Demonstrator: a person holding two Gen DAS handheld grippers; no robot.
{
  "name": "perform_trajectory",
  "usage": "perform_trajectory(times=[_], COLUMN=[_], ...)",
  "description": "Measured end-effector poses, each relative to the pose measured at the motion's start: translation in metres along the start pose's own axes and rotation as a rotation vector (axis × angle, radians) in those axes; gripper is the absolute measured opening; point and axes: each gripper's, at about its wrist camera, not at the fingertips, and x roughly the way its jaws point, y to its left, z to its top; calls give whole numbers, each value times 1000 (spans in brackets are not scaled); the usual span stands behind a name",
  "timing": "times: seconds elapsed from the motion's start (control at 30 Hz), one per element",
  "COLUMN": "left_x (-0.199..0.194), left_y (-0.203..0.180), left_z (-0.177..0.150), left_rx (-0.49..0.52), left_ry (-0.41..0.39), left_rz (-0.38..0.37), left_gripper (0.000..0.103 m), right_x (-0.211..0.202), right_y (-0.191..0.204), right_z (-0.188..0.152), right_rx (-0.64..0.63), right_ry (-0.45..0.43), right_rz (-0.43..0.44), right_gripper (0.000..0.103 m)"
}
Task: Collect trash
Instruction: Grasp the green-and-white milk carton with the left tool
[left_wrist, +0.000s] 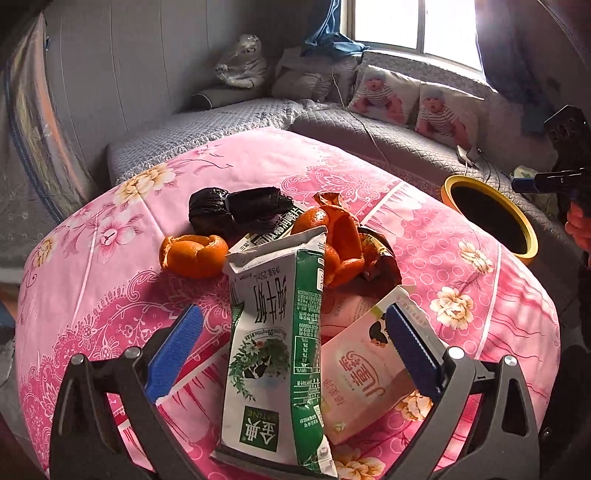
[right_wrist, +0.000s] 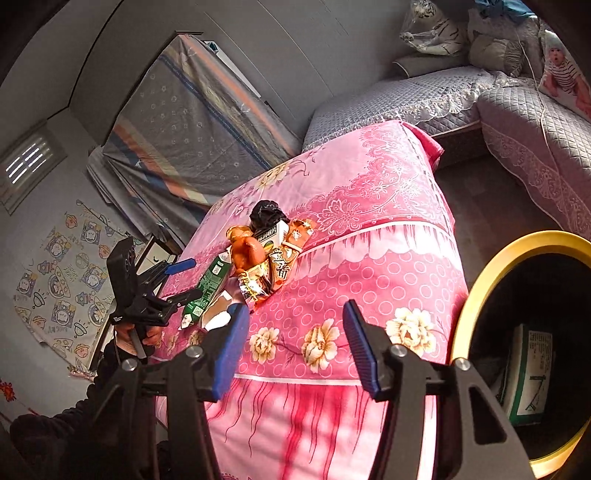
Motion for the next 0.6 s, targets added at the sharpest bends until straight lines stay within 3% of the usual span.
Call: perform_trajectory(times=[0.23,0.43,0.5,0.6], left_x=[28,54,62,63], left_y=[26,55,60,64], left_z=[3,-5,-10,-14], left_rx=[-83,-228,-262,-280], left_ry=[72,139,171,166], left_rz=[-96,-200,-223,-213], left_gripper=[94,94,84,59], right_x=[17,27,28,30], right_y=[10,14,16,20], right_z=[0,-2,-2,-3], right_rx=[-15,-24,-29,-36], right_ry=[37,62,69,77], right_rz=[18,30,34,41], right_gripper=[51,51,52,52])
